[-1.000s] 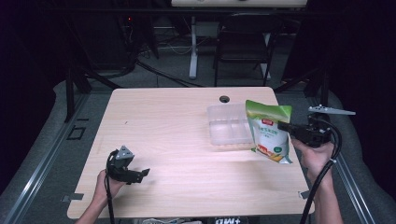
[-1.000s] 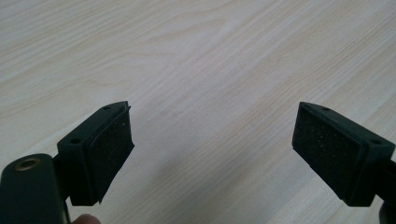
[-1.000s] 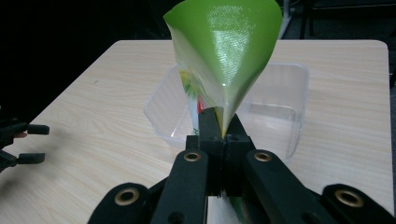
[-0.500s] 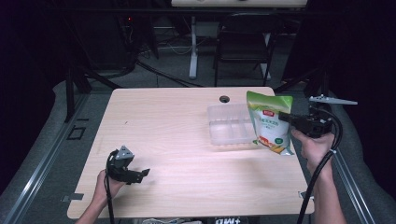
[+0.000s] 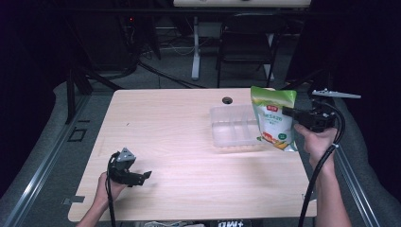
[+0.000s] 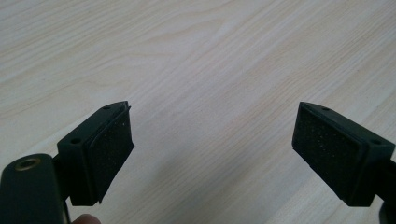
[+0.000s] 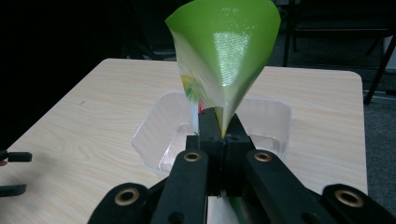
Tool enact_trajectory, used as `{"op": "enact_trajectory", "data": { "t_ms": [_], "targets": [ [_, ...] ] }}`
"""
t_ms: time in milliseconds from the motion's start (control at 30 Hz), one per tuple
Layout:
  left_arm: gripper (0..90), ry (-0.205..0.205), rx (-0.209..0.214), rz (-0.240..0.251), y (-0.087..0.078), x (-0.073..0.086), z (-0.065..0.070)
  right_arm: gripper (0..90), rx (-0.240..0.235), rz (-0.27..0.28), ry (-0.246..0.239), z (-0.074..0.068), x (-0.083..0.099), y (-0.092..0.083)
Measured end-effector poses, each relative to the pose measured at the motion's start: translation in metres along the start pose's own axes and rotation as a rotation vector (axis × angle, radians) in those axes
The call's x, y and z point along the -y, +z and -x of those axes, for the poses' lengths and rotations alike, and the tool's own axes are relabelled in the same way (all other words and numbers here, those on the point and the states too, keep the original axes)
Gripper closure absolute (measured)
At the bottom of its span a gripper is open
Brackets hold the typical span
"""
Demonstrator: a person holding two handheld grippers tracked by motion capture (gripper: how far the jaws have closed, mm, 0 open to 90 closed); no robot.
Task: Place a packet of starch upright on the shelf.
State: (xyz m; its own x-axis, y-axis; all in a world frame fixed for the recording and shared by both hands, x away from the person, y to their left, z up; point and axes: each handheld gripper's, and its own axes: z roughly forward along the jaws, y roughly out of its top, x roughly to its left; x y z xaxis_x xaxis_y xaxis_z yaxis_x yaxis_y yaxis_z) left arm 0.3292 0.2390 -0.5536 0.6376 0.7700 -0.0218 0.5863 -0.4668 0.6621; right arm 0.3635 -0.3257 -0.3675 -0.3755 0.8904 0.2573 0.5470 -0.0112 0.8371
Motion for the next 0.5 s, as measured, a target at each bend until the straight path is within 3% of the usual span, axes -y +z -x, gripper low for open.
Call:
{"op": "enact_trajectory", "data": {
  "t_ms": [500],
  "targets": [
    [11.9,0.002,0.001,-0.002,0.000,0.000,0.000,89.5,0.021,0.010,0.018,0.004,-0.011,0.012]
  ]
}}
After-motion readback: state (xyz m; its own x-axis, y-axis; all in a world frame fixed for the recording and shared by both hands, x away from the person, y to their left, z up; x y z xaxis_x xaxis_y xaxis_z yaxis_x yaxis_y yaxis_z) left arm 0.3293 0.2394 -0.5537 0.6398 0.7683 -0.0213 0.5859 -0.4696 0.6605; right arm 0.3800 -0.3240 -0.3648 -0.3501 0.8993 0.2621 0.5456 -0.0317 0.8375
